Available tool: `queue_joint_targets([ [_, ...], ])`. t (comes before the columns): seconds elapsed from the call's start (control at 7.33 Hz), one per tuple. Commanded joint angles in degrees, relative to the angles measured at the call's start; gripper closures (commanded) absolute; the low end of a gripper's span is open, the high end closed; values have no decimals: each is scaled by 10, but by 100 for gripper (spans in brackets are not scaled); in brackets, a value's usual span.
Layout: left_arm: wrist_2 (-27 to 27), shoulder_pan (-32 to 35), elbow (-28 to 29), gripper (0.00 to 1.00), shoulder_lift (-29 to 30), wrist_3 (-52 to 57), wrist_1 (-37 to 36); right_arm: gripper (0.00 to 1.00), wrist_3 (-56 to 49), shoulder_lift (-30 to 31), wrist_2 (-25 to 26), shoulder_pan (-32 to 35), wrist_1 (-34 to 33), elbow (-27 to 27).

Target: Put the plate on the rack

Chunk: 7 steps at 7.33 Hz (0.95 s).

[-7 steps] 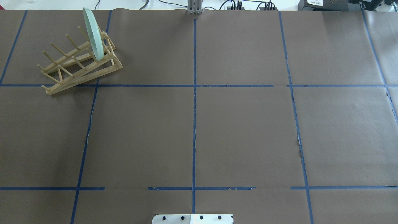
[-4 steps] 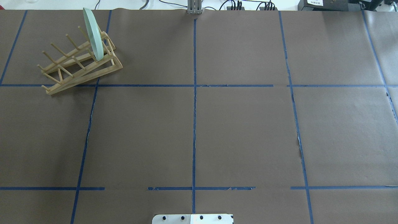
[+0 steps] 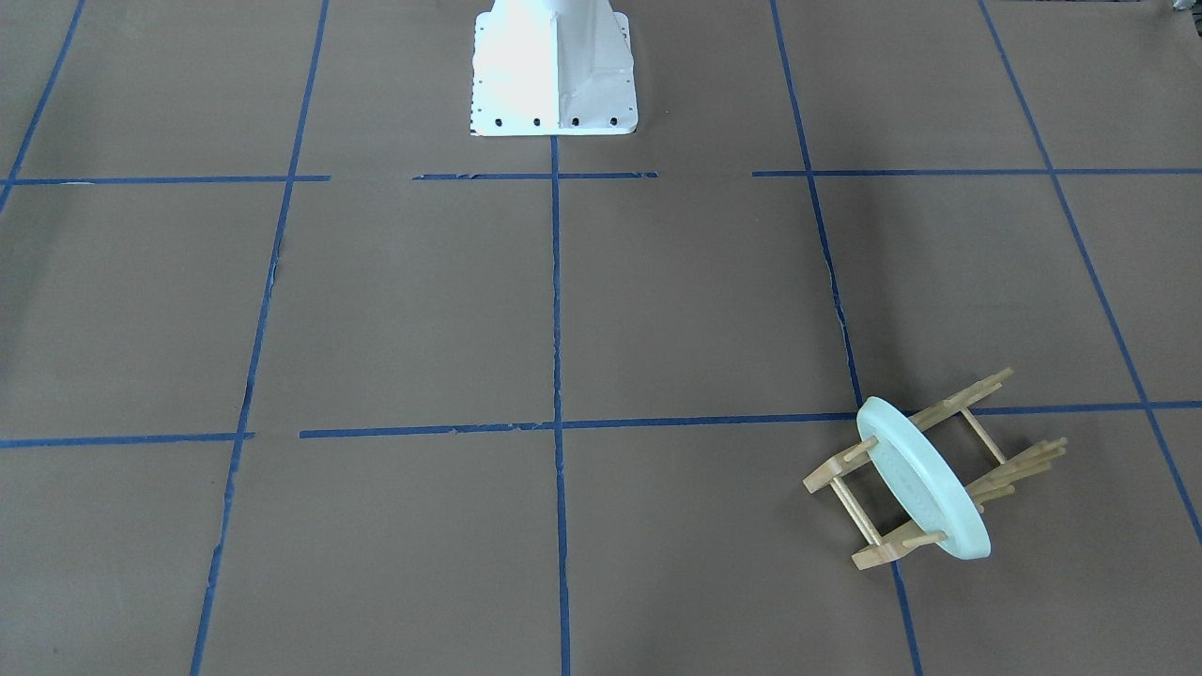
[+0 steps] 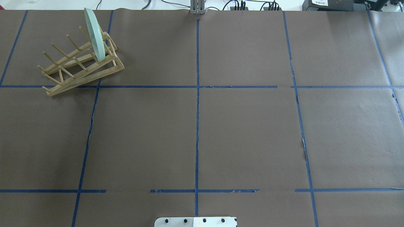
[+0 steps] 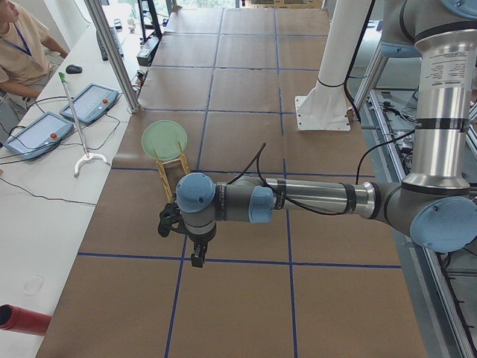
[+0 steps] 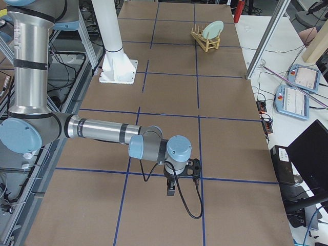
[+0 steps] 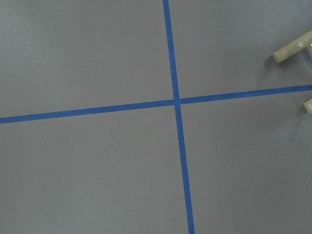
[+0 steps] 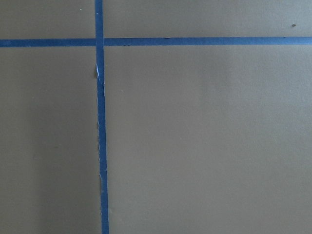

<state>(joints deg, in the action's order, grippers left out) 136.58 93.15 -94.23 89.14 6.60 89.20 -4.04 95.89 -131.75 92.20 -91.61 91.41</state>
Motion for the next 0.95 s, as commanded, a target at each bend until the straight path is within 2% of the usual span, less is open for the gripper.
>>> queue_joint_targets([
  [0.0, -3, 0, 0, 0, 1, 0, -3, 0, 0, 0, 0, 0, 0, 0],
  [0.82, -4, 6, 0, 0, -16, 4, -24, 0, 0, 0, 0, 0, 0, 0],
])
